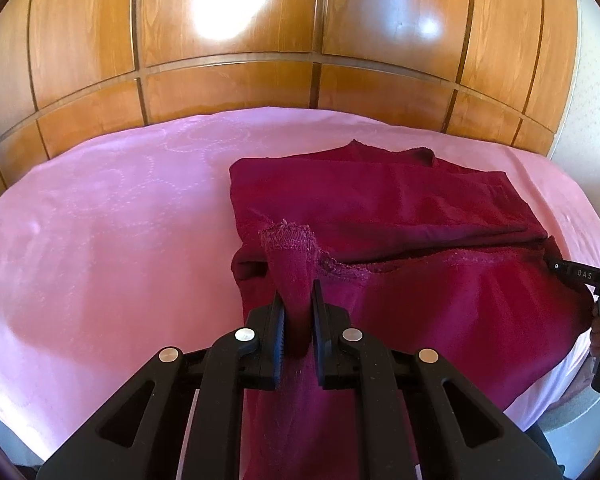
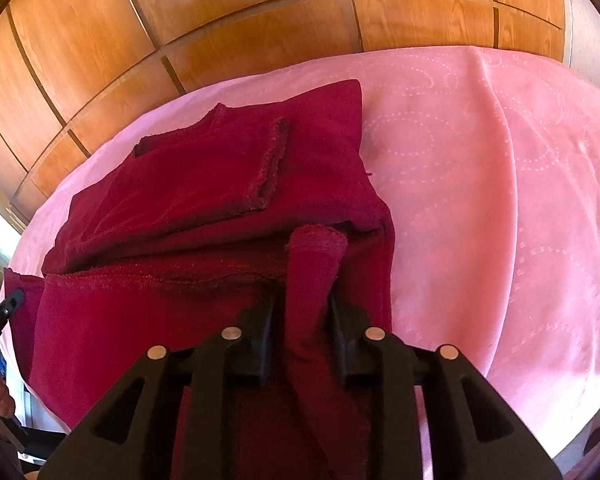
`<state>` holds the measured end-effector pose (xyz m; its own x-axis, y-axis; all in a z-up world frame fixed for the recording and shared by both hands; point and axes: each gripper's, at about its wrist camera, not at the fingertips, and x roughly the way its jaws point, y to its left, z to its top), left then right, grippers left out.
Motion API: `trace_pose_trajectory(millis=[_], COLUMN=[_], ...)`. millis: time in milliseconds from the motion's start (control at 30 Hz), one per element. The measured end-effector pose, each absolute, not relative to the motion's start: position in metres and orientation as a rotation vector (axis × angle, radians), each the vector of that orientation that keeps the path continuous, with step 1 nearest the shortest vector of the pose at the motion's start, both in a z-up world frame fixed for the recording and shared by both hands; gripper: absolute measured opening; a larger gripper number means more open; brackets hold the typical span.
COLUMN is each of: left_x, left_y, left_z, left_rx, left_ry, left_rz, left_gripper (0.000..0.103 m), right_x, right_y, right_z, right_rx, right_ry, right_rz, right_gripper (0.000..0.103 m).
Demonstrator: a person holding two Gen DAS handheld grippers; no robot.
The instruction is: Fold small clothes
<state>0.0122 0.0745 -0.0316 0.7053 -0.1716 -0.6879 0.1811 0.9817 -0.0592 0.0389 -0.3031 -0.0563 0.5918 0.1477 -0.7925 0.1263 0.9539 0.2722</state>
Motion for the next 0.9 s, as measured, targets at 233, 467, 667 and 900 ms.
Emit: trace_pose_trajectory(millis=[233,467,667,900], left_x=[0.013,0.02,0.013,-0.012], left_y=[0.075,0.08,0.089,0.114], left_z=[-0.032,-0.037,-0.031,-0.011], left_rx=[0.019,-0.014,-0.021,-0.125], left_ry=[0.77,0.78,0.732,0.673], left_rz=[-0.2,-0.238,-0.294,-0.34], left_gripper=[0.012,0.037,0.007,0.007], right_x=[0.041,0.044,0.043,0.018], right_y=[-0.298,-0.297,-0.301,-0.304], right_z=[-0.056,-0.053,-0.049,-0.024], right_rx=[0.299,0.284,0.27,0.247], right_ry=[0.947,0.96,0.96,0.918], right_rz=[0.015,0.026,0.035,0.086], right_gripper=[0.041,0.046,0.008,0.007])
